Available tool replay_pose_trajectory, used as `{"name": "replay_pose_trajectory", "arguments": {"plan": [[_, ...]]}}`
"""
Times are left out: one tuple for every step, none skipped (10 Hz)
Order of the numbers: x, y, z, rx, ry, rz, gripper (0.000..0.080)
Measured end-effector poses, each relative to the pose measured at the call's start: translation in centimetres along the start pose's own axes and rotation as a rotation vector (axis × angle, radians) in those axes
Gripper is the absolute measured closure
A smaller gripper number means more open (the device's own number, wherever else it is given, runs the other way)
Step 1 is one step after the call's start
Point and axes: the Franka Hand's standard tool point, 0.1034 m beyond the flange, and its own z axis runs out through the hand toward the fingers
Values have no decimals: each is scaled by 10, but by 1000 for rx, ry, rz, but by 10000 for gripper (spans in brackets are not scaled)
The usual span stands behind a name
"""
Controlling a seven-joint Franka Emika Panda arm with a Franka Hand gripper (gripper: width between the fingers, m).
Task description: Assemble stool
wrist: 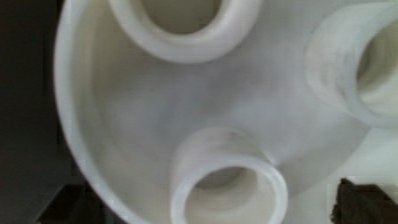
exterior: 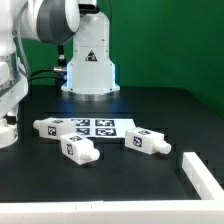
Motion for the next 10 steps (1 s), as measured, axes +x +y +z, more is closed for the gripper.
{"name": "replay_pose_trajectory", "arguments": {"plan": [[0,0,0,0,0,1,150],[-1,3,-1,-4,-1,0,150],[-2,7,-4,-11,-3,0,150],[-3,10,-6,-16,-4,-1,150],[-3,11,-8,-20,-4,-3,150],[-3,13,-9,-24,-5,-6,150],[-4,14,-7,-23,-5,-14,150],[-6,12,-2,-15,-2,-28,150],[-9,8,5,-1,1,-27,150],[-10,6,8,4,3,-25,150]]}}
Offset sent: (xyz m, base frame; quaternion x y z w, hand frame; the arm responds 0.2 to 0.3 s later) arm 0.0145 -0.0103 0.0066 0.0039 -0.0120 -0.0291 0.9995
